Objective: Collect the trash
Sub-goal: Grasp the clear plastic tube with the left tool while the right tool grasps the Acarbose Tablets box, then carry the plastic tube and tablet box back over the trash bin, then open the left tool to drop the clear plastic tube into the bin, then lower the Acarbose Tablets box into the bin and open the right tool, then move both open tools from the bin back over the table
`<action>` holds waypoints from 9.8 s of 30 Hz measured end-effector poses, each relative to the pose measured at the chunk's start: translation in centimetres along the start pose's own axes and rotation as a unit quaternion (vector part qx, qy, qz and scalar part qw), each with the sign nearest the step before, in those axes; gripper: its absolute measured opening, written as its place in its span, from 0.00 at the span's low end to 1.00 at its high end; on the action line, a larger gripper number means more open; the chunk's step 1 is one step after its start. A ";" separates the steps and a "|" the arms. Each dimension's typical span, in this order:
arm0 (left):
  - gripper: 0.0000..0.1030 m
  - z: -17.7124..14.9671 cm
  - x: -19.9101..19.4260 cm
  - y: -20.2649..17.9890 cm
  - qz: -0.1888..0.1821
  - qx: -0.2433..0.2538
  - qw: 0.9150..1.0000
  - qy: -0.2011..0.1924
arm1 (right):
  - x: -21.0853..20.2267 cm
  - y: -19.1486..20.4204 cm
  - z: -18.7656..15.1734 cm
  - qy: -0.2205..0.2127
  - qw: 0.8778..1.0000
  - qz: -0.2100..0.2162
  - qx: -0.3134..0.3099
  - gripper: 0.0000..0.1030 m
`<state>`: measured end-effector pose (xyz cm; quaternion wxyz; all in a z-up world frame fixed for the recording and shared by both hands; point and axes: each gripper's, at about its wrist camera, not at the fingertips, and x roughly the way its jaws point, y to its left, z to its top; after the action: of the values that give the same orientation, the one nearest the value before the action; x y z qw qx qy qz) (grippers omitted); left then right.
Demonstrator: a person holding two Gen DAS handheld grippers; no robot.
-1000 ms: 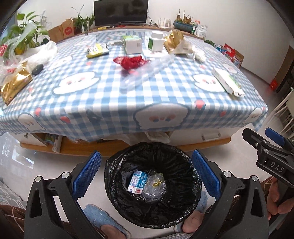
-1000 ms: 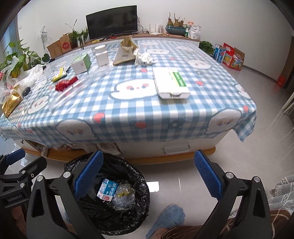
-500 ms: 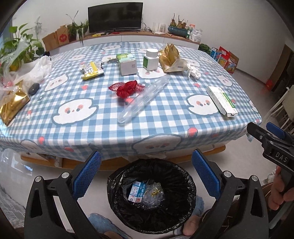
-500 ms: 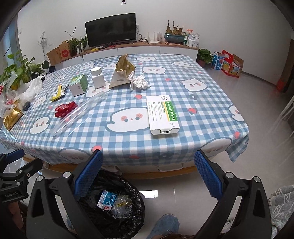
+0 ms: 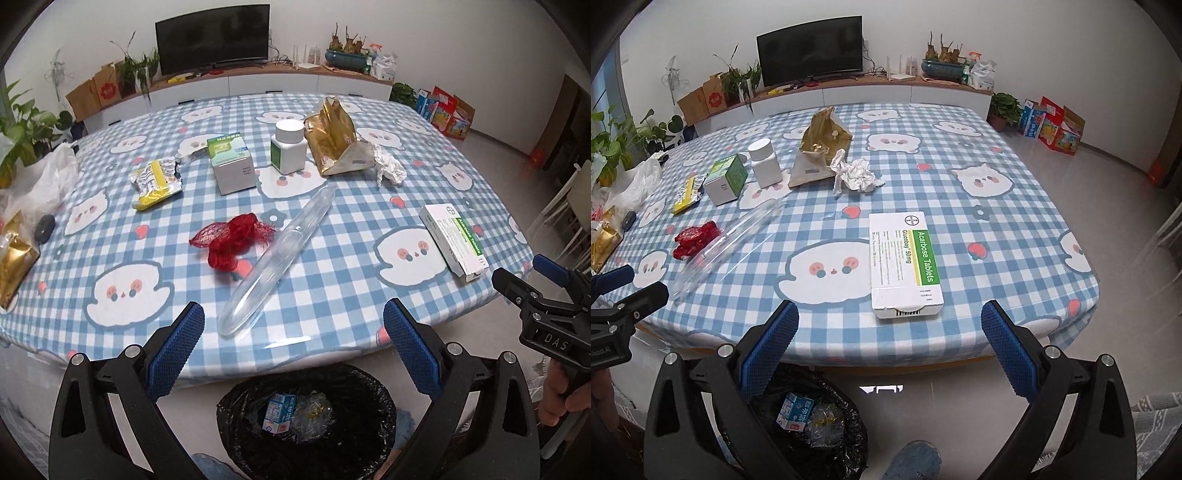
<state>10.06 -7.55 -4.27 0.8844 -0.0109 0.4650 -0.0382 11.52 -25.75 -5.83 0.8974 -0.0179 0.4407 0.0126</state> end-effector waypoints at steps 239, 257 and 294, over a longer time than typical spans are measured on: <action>0.94 -18.7 4.7 9.0 0.070 -0.118 0.990 0.044 | 6.3 13.9 -14.5 0.100 0.994 0.029 -0.032 0.57; 0.94 -18.7 5.1 12.5 0.077 -0.125 0.989 0.037 | 9.7 16.9 -16.0 0.112 0.993 0.025 -0.043 0.57; 0.94 -15.2 -2.4 9.3 0.052 -0.092 0.994 -0.006 | 0.3 12.9 -11.6 0.021 0.998 0.017 -0.050 0.92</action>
<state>-3.25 2.12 -11.39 0.8834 -0.0681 0.4609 0.0511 2.04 -13.40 -13.45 0.8857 -0.0556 0.4581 0.0496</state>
